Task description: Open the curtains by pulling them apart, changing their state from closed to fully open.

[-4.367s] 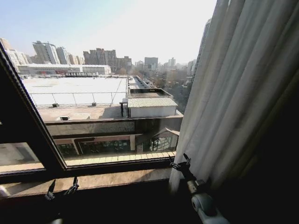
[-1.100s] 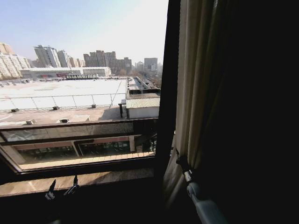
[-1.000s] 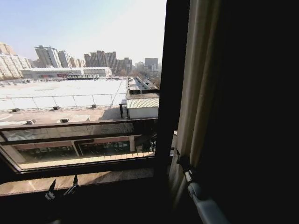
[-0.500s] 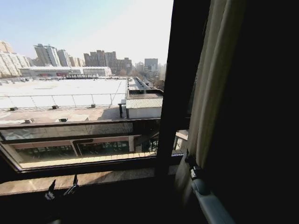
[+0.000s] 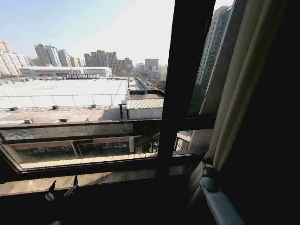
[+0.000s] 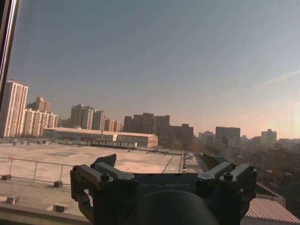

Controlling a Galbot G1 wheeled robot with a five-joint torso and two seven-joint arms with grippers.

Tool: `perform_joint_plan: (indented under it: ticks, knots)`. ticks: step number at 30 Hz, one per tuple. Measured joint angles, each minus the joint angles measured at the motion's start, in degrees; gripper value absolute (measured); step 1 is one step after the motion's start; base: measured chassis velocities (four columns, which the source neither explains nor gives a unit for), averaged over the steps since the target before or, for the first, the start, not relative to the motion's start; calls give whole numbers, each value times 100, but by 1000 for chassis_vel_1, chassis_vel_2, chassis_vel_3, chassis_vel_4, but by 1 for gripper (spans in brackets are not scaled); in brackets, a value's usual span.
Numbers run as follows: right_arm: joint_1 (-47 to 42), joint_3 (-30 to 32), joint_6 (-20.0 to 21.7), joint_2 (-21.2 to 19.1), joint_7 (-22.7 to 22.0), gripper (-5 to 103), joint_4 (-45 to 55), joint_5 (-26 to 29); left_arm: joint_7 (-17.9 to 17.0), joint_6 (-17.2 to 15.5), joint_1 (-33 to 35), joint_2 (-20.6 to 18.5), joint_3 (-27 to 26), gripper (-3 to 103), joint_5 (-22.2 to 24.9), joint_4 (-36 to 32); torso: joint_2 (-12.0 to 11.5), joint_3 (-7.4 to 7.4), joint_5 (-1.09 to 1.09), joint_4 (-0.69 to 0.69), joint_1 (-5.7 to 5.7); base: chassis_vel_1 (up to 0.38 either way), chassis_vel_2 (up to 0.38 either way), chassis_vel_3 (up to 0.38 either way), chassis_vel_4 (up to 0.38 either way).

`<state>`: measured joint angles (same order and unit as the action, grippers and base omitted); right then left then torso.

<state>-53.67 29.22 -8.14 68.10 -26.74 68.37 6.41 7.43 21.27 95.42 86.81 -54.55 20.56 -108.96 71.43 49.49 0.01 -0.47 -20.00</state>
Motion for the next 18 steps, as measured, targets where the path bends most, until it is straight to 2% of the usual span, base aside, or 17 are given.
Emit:
perform_joint_plan:
  ticks: [6,9,10,11,12,13,16,17,18]
  knots:
    - [-421,-165,97,-35,225,-2,818,131,0,0,0,0,1,100,0,0,-1,0,1,-1,-1,0,0,0,0]
    - [-869,-279,97,-105,855,14,1591,304,0,0,0,0,0,100,0,0,-1,0,-1,0,0,0,0,0,0]
    - [-869,-279,97,-105,855,14,1591,304,0,0,0,0,0,100,0,0,-1,0,-1,0,0,0,0,0,0]
    - [-982,-301,97,-134,1021,19,1764,386,0,0,0,0,1,100,0,0,-1,0,-1,0,0,0,0,0,0]
    - [-1201,-351,100,-201,1329,25,2066,615,0,0,0,0,0,100,0,0,0,0,-2,0,0,0,0,0,0]
    - [-1201,-351,100,-201,1329,25,2066,615,0,0,0,0,0,100,0,0,0,0,-2,0,0,0,0,0,0]
    - [-1646,-397,36,-334,1971,35,2519,1042,0,0,0,0,1,100,0,0,0,0,-2,-1,0,0,0,0,0]
    - [-1762,-397,15,-352,2075,41,2623,1088,0,0,0,0,1,100,0,0,0,0,-2,-1,0,0,0,0,0]
    - [-1762,-397,15,-352,2075,41,2623,1088,0,0,0,0,1,100,0,0,0,0,-2,-1,0,0,0,0,0]
